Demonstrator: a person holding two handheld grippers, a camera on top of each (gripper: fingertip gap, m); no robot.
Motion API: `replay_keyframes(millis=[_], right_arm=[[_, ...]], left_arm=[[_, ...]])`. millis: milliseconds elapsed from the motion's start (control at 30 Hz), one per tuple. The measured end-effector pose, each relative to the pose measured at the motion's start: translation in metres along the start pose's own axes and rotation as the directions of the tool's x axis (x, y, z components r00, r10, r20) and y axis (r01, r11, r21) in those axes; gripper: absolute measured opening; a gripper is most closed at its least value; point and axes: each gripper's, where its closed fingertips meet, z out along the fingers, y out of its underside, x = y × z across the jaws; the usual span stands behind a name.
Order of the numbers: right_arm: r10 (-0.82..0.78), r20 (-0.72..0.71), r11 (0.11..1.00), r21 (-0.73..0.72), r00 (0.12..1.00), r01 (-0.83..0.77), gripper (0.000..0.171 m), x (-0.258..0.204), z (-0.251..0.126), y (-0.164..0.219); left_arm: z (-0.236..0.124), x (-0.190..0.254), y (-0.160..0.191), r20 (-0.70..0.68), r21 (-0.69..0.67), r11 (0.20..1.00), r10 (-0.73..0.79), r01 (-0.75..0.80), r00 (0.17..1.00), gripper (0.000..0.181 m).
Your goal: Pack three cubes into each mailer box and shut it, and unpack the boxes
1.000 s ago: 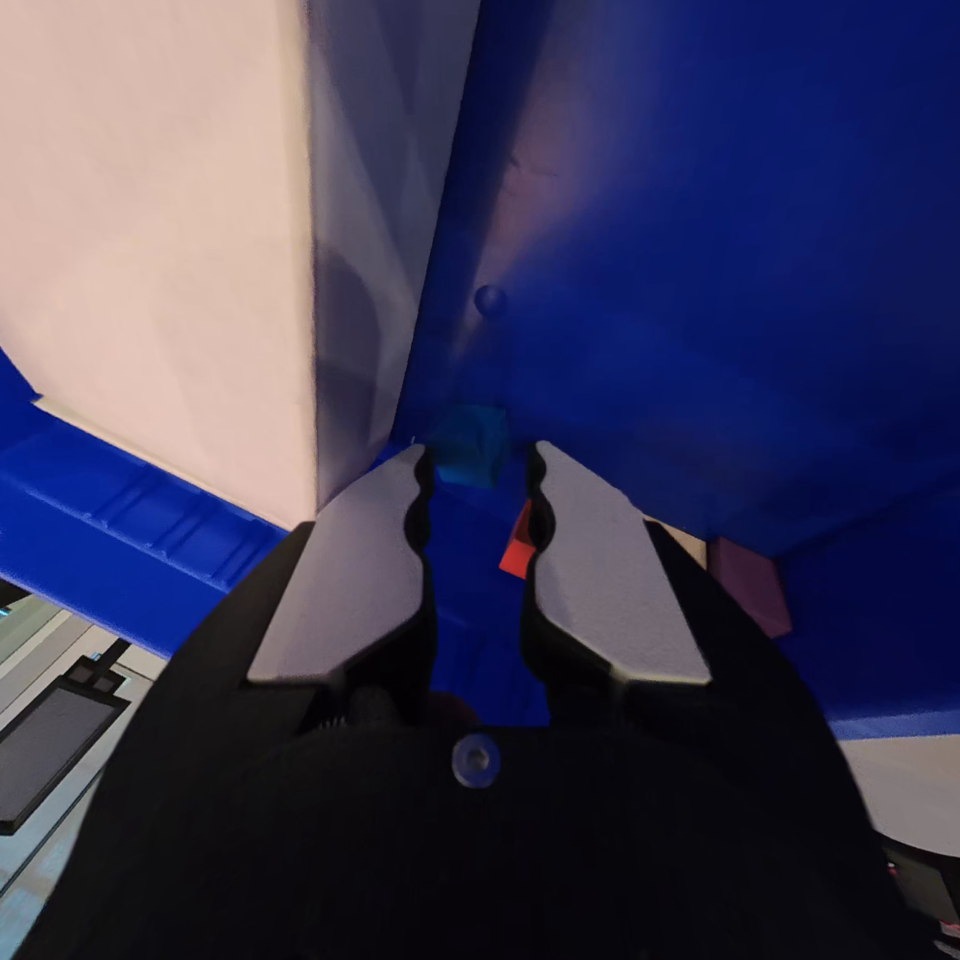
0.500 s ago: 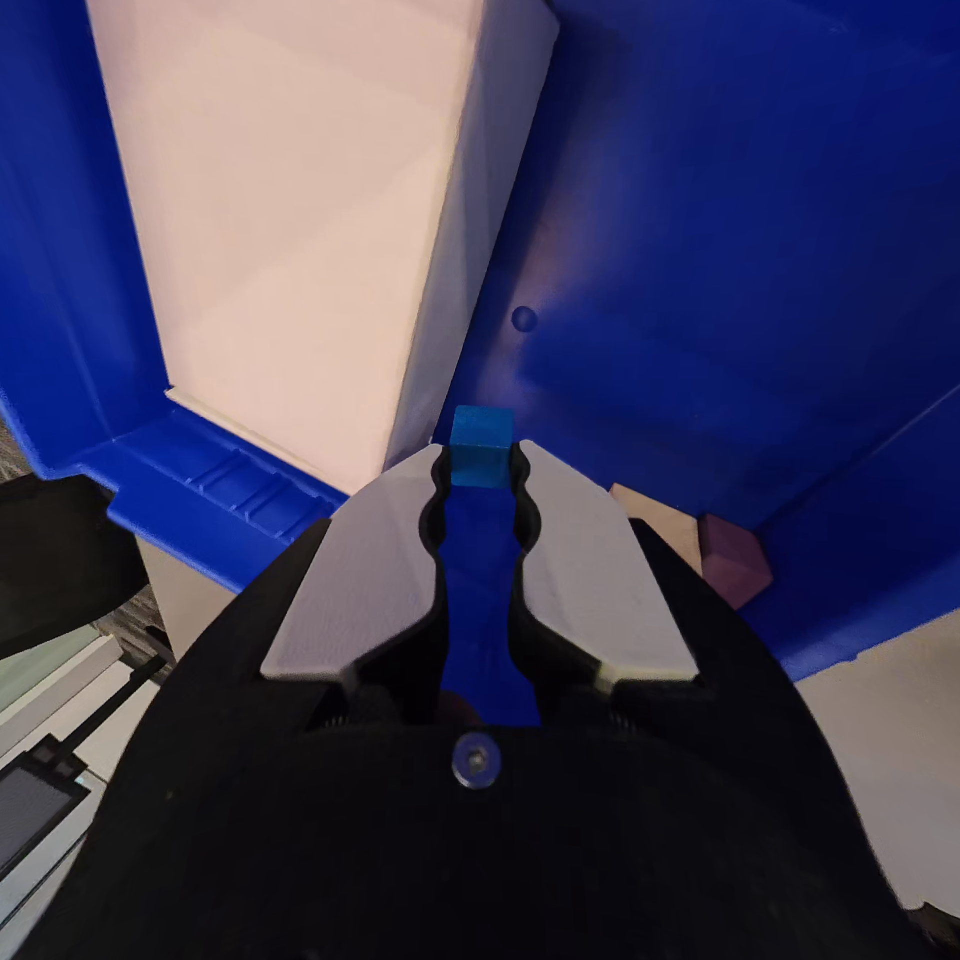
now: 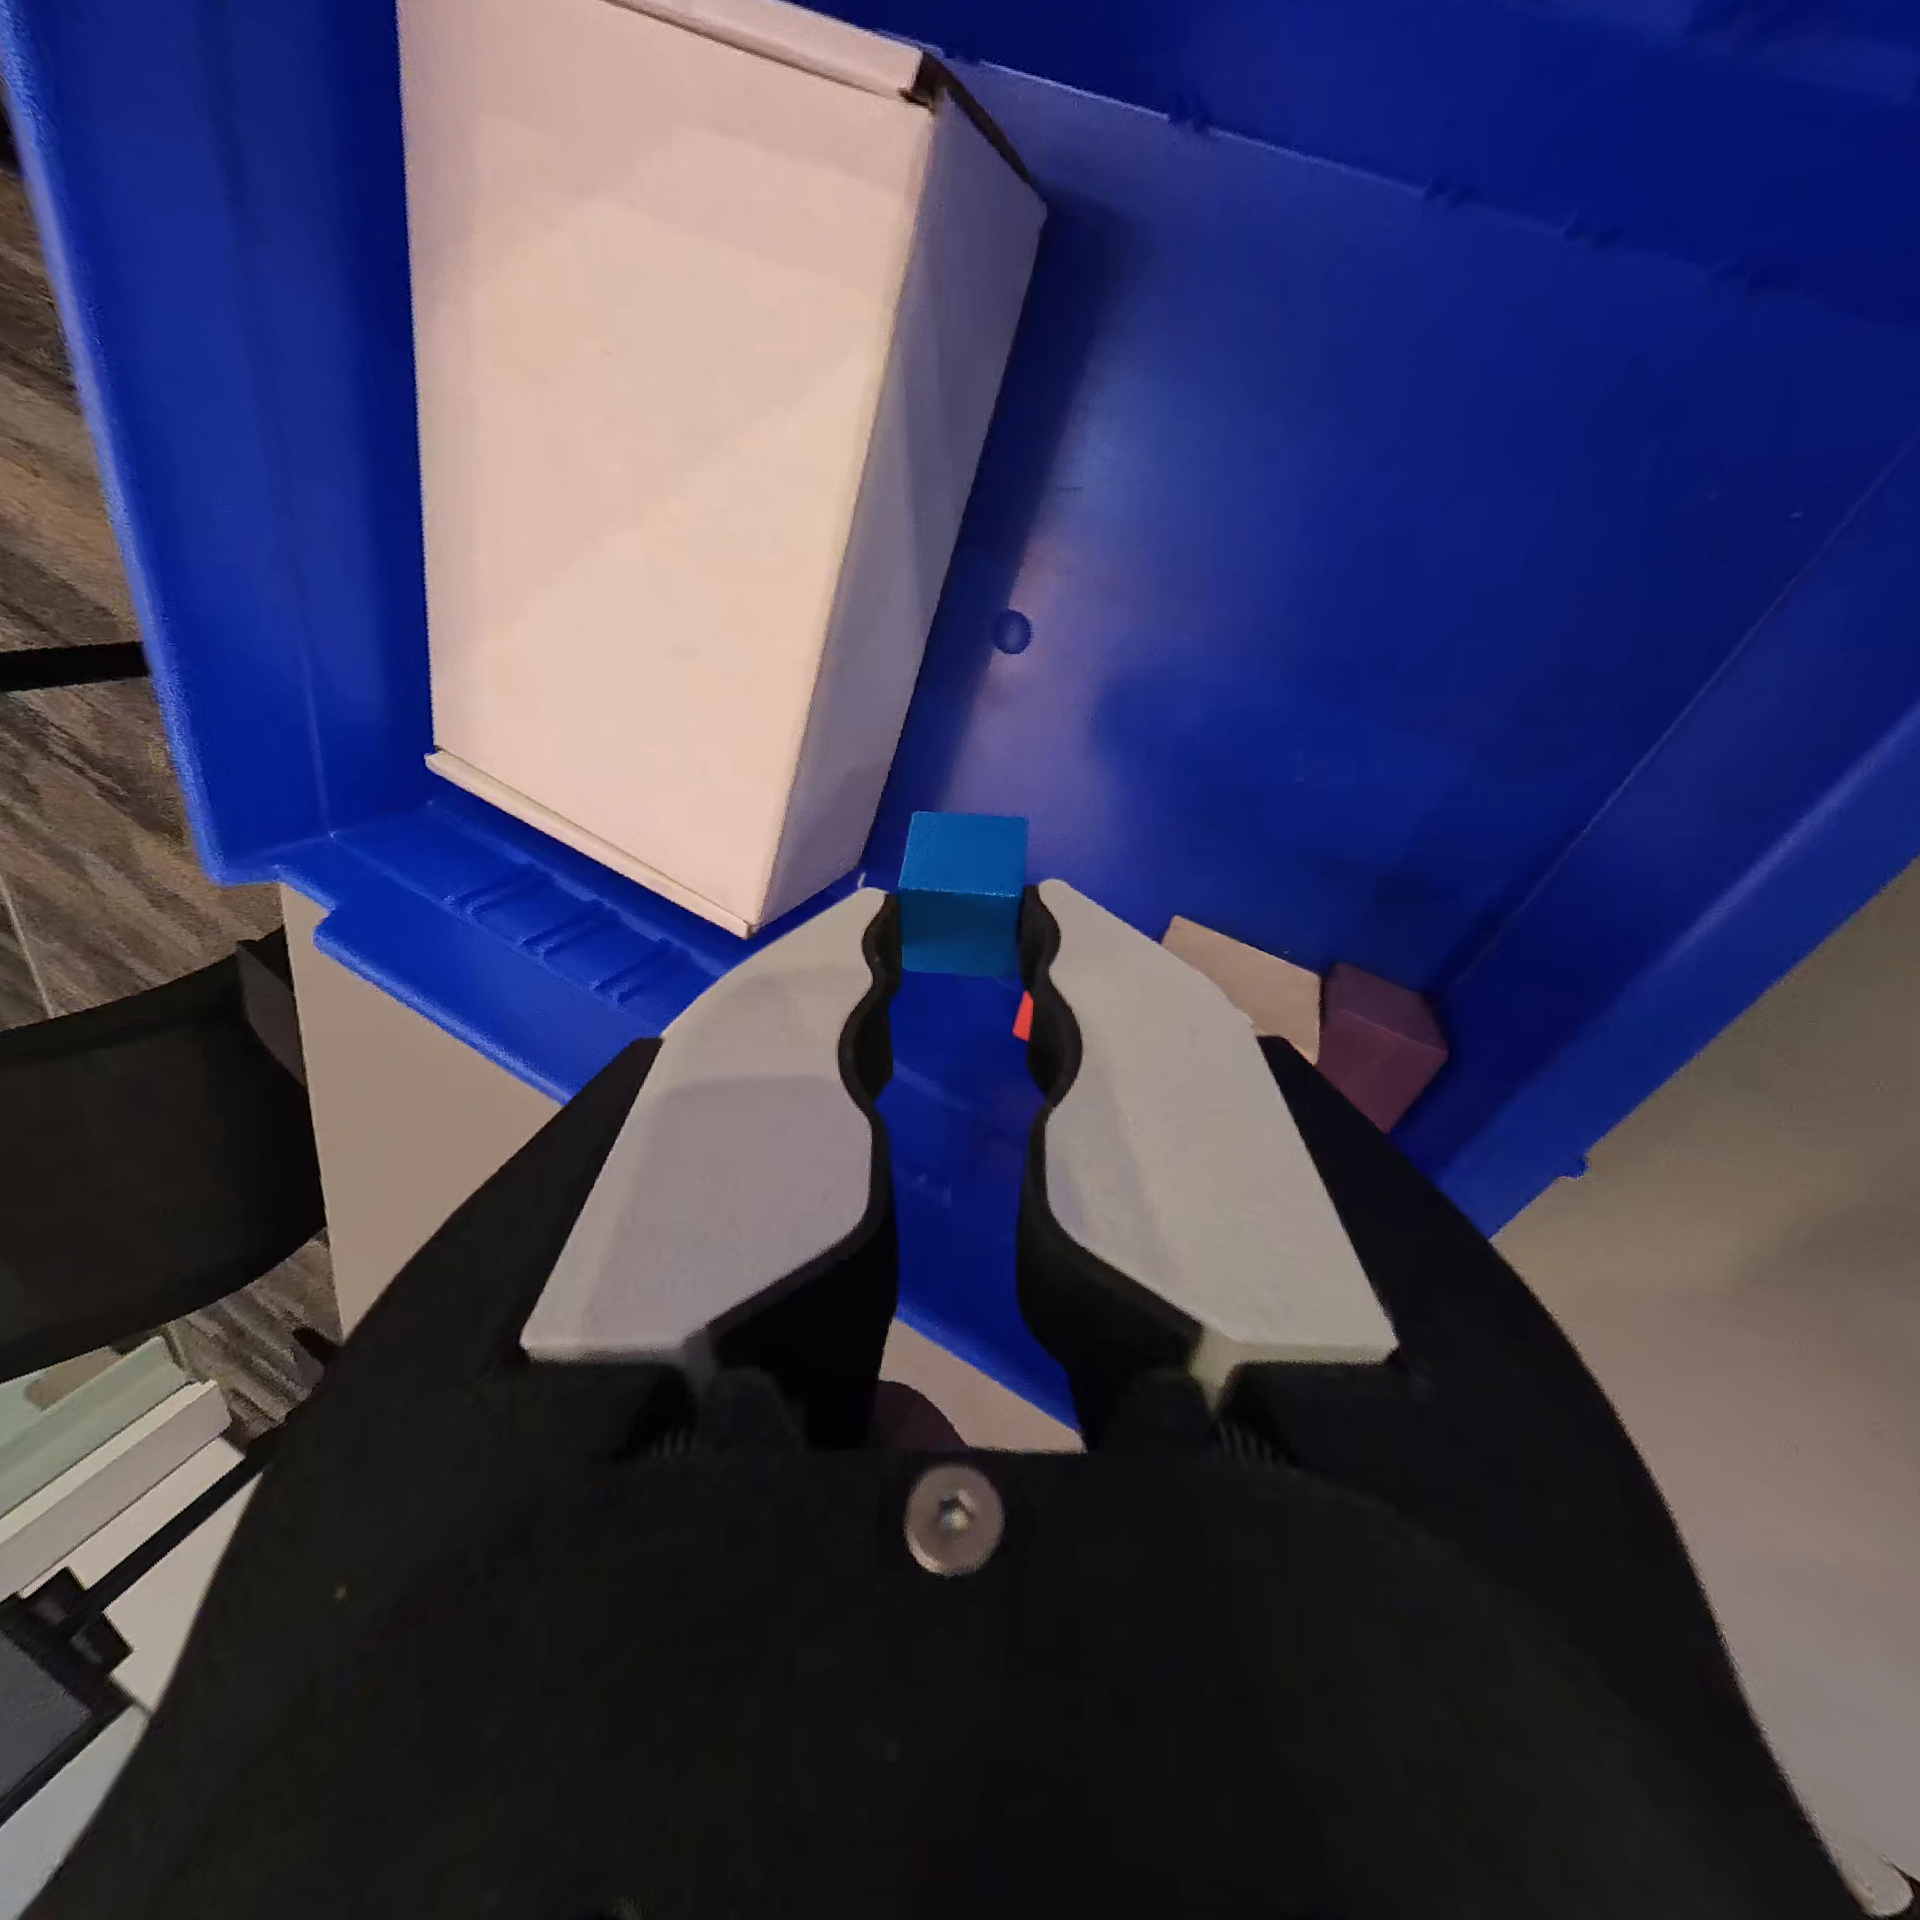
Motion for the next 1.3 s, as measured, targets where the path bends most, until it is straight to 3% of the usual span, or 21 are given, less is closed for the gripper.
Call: replay_keyframes(millis=[233,467,800,1067,1300], right_arm=[[-0.001,-0.005,1.000,-0.004,1.000,0.001,0.070,0.001,0.000,0.001],[0.001,-0.006,1.000,-0.003,1.000,-0.002,0.070,0.002,-0.001,0.001],[0.001,-0.003,1.000,-0.003,1.000,-0.001,0.070,0.002,-0.001,0.002],[-0.001,0.000,1.000,-0.007,1.000,0.001,0.070,0.001,0.000,0.002],[-0.003,-0.001,1.000,-0.008,1.000,0.003,0.070,0.001,-0.001,0.002]], left_arm=[[0.033,0.020,0.012,-0.063,-0.188,0.976,0.103,-0.113,0.993,0.022],[0.051,0.025,0.012,-0.130,-0.227,0.967,0.083,-0.112,0.988,0.022],[0.055,0.025,-0.005,-0.136,-0.203,0.967,0.126,-0.152,0.983,0.022],[0.030,0.015,-0.025,-0.072,-0.069,0.989,0.129,-0.134,0.989,0.022],[0.018,0.007,-0.020,-0.039,-0.068,0.988,0.135,-0.138,0.990,0.022]])
